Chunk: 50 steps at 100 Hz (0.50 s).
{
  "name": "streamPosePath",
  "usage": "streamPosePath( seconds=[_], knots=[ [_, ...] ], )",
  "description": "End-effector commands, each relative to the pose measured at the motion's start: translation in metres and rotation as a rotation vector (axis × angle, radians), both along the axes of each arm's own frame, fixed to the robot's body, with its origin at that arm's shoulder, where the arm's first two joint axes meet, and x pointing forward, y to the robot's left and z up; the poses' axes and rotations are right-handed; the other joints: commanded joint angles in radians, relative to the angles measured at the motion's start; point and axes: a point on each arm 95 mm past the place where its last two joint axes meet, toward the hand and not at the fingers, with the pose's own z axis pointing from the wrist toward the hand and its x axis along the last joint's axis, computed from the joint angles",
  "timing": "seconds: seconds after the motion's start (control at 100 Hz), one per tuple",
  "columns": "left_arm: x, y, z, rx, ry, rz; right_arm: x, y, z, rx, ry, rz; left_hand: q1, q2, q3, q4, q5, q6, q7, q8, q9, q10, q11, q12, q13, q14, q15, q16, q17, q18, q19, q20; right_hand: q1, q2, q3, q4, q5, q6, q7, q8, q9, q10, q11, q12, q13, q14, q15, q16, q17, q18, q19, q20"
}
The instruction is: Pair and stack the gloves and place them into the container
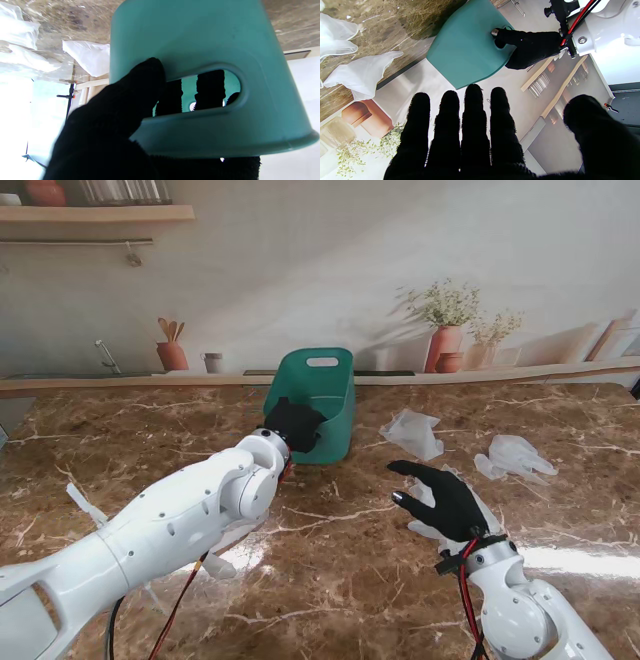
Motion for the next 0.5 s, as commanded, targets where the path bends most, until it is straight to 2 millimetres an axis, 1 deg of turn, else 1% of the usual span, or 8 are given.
streamPosePath(
  seconds=[0.0,0.21,0.34,0.37,0.42,0.44,0.49],
  knots=[
    [0.003,-0.016,0.006,-0.013,-0.001,-0.024,-0.003,-0.001,-0.006,-0.001,0.021,-0.003,0.151,0.197,0.186,0.078,0.179,-0.142,0.413,0.09,0.083,-0.063,0.105,0.027,0.063,0.014,0.123,0.042,-0.015,0.003,0.042,-0.002,0.021,0.001,0.011,0.023,0.013,-0.021,0.003,0.006,0.01,-0.014,-0.001,0.012,0.022,-0.006,0.0,0.012,-0.006,-0.004,0.004,0.018],
    [0.004,-0.029,0.001,-0.002,0.017,-0.035,-0.004,-0.003,-0.006,-0.004,0.025,-0.008,0.143,0.192,0.184,0.072,0.172,-0.138,0.414,0.077,0.077,-0.061,0.104,0.026,0.057,0.018,0.118,0.056,-0.022,0.002,0.04,0.014,0.021,0.001,0.011,0.023,0.014,-0.019,0.004,0.006,0.011,-0.014,-0.001,0.012,0.024,-0.006,0.001,0.012,-0.006,-0.005,0.004,0.018],
    [0.003,-0.036,0.001,0.0,0.022,-0.03,-0.004,-0.004,-0.006,-0.004,0.024,-0.008,0.139,0.188,0.183,0.065,0.166,-0.129,0.408,0.067,0.071,-0.051,0.099,0.023,0.05,0.024,0.113,0.061,-0.03,0.0,0.035,0.026,0.021,0.002,0.011,0.023,0.012,-0.02,0.003,0.006,0.01,-0.013,-0.001,0.012,0.024,-0.005,0.001,0.012,-0.006,-0.004,0.005,0.018],
    [0.003,-0.038,0.002,0.005,0.026,-0.027,-0.004,-0.004,-0.006,-0.004,0.023,-0.008,0.135,0.185,0.184,0.056,0.164,-0.126,0.401,0.056,0.069,-0.05,0.094,0.019,0.047,0.026,0.107,0.067,-0.032,-0.003,0.032,0.046,0.021,0.001,0.011,0.023,0.012,-0.02,0.003,0.006,0.01,-0.013,-0.001,0.012,0.023,-0.005,0.001,0.012,-0.006,-0.004,0.005,0.018],
    [0.002,-0.04,0.003,0.022,0.043,-0.023,-0.004,-0.004,-0.006,-0.003,0.023,-0.007,0.124,0.181,0.179,0.049,0.153,-0.121,0.392,0.049,0.06,-0.047,0.087,0.016,0.039,0.027,0.1,0.068,-0.039,-0.006,0.025,0.052,0.021,0.001,0.011,0.023,0.013,-0.021,0.004,0.006,0.01,-0.013,-0.001,0.012,0.024,-0.005,0.001,0.012,-0.006,-0.004,0.004,0.018],
    [0.002,-0.042,0.003,0.026,0.047,-0.023,-0.004,-0.004,-0.006,-0.003,0.023,-0.007,0.116,0.179,0.184,0.039,0.151,-0.117,0.39,0.034,0.062,-0.046,0.076,0.036,0.038,0.027,0.092,0.075,-0.038,-0.006,0.012,0.076,0.02,0.001,0.01,0.023,0.012,-0.021,0.004,0.006,0.01,-0.013,-0.001,0.012,0.024,-0.005,0.001,0.012,-0.006,-0.004,0.004,0.018],
    [0.003,-0.045,0.003,0.029,0.051,-0.02,-0.004,-0.004,-0.006,-0.003,0.021,-0.007,0.107,0.177,0.183,0.035,0.149,-0.112,0.383,0.025,0.062,-0.042,0.072,0.045,0.036,0.028,0.086,0.076,-0.039,-0.006,0.006,0.085,0.021,0.001,0.01,0.023,0.012,-0.022,0.004,0.006,0.011,-0.014,-0.001,0.013,0.025,-0.005,0.002,0.012,-0.005,-0.004,0.005,0.018]
  ],
)
